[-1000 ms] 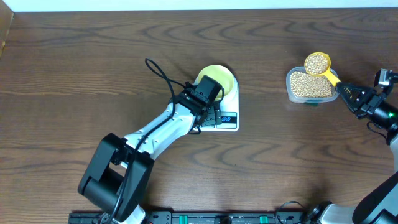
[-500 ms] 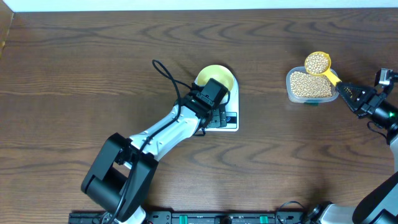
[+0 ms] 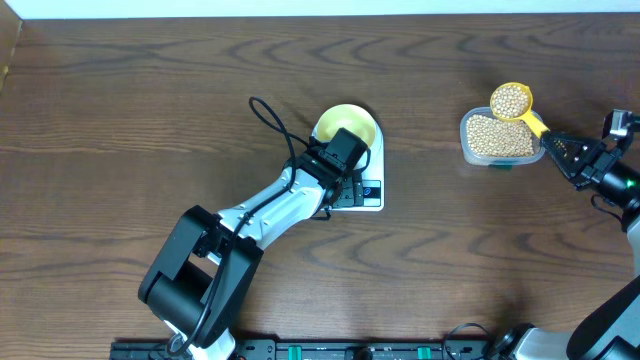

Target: Scoop item into bowl and weigh 50g on scale

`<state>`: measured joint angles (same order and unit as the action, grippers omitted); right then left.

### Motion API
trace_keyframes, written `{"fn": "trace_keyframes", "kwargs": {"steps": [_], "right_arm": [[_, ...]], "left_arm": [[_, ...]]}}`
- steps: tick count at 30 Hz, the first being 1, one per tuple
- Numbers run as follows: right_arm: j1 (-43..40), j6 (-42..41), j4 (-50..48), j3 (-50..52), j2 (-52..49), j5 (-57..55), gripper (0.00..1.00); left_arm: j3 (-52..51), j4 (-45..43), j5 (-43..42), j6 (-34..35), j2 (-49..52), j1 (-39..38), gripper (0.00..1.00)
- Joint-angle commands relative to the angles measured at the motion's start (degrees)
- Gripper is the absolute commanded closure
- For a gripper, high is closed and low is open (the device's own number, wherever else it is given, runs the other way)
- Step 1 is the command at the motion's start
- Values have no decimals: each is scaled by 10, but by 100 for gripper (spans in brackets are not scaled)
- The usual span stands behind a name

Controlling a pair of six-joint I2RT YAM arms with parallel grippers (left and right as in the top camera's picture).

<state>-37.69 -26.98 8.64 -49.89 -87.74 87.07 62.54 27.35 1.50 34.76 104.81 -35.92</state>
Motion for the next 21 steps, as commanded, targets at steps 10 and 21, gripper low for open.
{"fn": "trace_keyframes", "kwargs": {"steps": [10,21], "right_arm": [[-3,-4,-3,2,-3,23,99],[-3,-4,-3,2,-3,23,99]], "left_arm": [[-2,-5,23,5,18,2,5],[-2,2,41,5,21,2,5]]}}
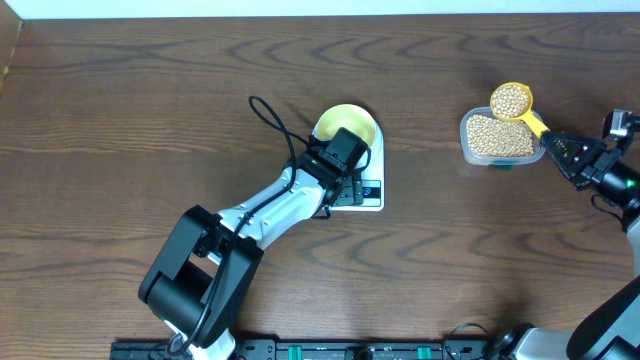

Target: Scoop item into bowl and weigh 50g on scale

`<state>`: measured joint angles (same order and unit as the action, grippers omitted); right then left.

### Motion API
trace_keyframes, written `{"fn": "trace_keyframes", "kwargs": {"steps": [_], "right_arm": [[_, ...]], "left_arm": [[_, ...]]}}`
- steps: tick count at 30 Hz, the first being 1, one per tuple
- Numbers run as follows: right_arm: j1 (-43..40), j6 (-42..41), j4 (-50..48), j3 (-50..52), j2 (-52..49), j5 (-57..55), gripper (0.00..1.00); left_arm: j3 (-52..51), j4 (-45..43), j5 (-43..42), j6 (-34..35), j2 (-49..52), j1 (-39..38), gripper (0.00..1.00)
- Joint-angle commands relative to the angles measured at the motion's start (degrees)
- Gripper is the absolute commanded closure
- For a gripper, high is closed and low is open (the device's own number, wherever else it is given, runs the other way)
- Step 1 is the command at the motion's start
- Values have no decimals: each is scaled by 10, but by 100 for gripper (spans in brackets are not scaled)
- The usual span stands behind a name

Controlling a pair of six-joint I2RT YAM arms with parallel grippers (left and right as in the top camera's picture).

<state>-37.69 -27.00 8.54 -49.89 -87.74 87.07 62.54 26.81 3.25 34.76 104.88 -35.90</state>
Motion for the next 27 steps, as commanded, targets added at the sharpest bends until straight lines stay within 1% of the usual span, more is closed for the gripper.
{"fn": "trace_keyframes", "kwargs": {"steps": [1,12,27], "right_arm": [[-3,-4,-2,2,-3,23,99],[-3,-4,-2,2,-3,23,99],[-3,-4,-2,2,-3,23,99]], "left_arm": [[-2,10,24,5,22,2,5],[-7,16,24,5,28,2,6],[-9,42,19,5,60,2,5]]}}
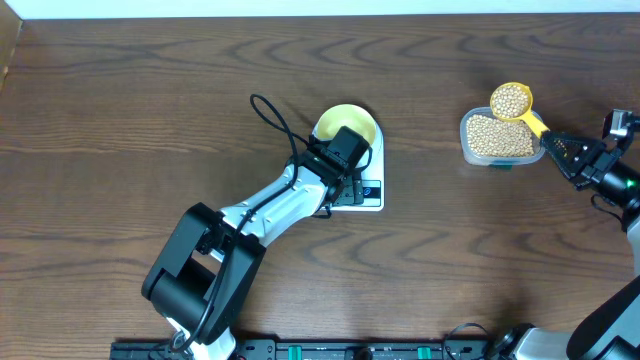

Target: Scoop item into bowl and weigh 50g on scale

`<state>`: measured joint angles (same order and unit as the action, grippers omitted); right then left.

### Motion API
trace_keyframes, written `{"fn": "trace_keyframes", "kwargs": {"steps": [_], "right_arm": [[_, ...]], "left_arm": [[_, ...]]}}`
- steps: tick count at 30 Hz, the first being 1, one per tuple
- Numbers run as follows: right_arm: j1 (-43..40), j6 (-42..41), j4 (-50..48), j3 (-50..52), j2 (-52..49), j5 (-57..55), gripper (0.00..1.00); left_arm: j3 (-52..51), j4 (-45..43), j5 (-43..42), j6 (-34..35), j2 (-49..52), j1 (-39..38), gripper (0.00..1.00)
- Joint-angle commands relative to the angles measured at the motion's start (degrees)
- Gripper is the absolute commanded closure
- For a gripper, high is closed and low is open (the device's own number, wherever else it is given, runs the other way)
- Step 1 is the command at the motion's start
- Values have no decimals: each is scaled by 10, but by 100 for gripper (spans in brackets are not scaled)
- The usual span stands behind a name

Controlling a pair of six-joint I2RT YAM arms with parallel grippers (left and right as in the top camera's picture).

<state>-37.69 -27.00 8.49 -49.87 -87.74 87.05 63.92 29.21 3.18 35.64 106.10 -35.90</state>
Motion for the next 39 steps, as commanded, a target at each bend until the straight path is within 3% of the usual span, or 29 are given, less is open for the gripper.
{"fn": "trace_keyframes", "kwargs": {"steps": [1,8,20,28,33,39], "right_arm": [[-3,-4,-2,2,-3,23,99],[-3,-4,-4,2,-3,23,99],[-3,-4,-4,2,-3,23,99],[-3,-4,-4,2,-3,23,99],[-3,-4,-4,2,-3,22,99],[-3,-9,-4,2,-3,16,99]], "left_arm": [[-23,18,20,-4,48,2,5],[-8,16,-9,-14,14,2,6],[-1,19,-23,-71,-197,14,5],[-1,110,-31,-49,-287,135,5],[-1,128,-116,-49,-294,235,5],[-1,148,-122,-49,-294,341,5]]}}
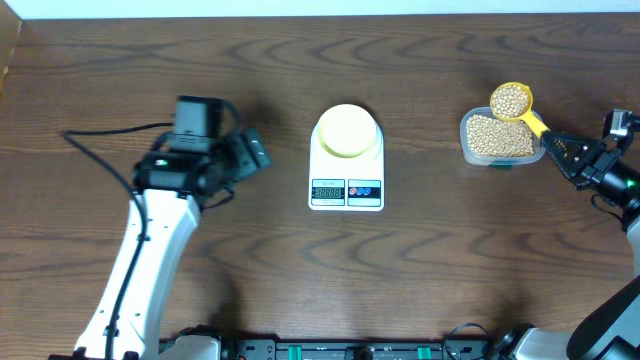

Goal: Scoop item into bowl and weigh 50g on scale
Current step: 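Carry the soybean-filled yellow scoop with the right gripper toward the bowl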

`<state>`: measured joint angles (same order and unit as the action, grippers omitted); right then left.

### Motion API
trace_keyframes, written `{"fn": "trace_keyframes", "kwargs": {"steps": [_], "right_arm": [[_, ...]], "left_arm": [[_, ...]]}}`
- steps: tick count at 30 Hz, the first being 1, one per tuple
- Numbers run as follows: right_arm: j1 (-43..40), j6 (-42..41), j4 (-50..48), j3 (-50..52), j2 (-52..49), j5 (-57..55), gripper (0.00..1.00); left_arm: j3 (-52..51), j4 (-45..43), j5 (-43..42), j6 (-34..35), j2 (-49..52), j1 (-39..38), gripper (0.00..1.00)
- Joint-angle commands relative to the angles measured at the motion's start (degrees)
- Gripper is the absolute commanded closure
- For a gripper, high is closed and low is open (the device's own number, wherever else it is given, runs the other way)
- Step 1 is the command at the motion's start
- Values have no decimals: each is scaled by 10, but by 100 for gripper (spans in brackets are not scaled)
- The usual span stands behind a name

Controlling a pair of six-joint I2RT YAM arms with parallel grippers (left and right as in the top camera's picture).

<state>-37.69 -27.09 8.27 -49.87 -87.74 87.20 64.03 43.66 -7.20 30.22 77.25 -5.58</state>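
A white scale (345,185) sits mid-table, its display facing the front edge. On its platform rests a pale yellow bowl (347,131). To the right, a clear container of beans (498,138) stands with a yellow scoop (511,100), heaped with beans, over its far rim. The scoop's handle runs to my right gripper (557,147), which is shut on it. My left gripper (254,152) hangs left of the scale, apart from it. From overhead I cannot make out whether its fingers are open.
The left arm (150,250) runs from the front left up to the gripper, with a black cable (100,135) looping out to the left. The table's back edge (320,16) lies far behind the scale.
My left arm has moved off the scale to the left, and the gripper now sits beside it. Scale and bowl are fully uncovered. The right gripper and scoop have not moved.
At all three earlier moments my left gripper was over the front of the scale by the display, partly covering the bowl, while the right held the full scoop over the container. Now the left arm is clear of the scale and the right is unchanged.
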Motion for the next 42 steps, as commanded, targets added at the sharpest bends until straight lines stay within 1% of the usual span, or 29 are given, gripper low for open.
{"fn": "trace_keyframes", "kwargs": {"steps": [1,3,6,13,15,20,27,31,34,39,42], "right_arm": [[-3,-8,-2,2,-3,14,99],[-2,-17,-2,2,-3,14,99],[-2,-16,-1,2,-3,14,99],[-2,-16,-1,2,-3,13,99],[-2,-22,-1,2,-3,2,99],[-1,-76,-2,2,-3,-70,99],[10,-119,-12,2,-3,-76,99],[26,-153,-50,2,-3,-76,99],[43,-191,-85,2,-3,-99,99],[84,-272,-186,2,-3,-169,99],[112,-315,-259,2,-3,-177,99]], "left_arm": [[-2,4,-17,5,-5,56,5],[-2,5,1,5,-4,82,5],[-2,5,51,5,-4,111,5],[-2,5,129,5,-4,133,6],[-2,4,129,5,-4,133,5],[-2,0,131,5,-2,133,5],[-2,0,156,5,-1,133,5],[-2,0,159,5,-1,133,5],[-2,-4,159,5,-1,133,5],[-2,-11,159,5,-1,133,5],[-2,-11,158,5,-1,133,5]]}}
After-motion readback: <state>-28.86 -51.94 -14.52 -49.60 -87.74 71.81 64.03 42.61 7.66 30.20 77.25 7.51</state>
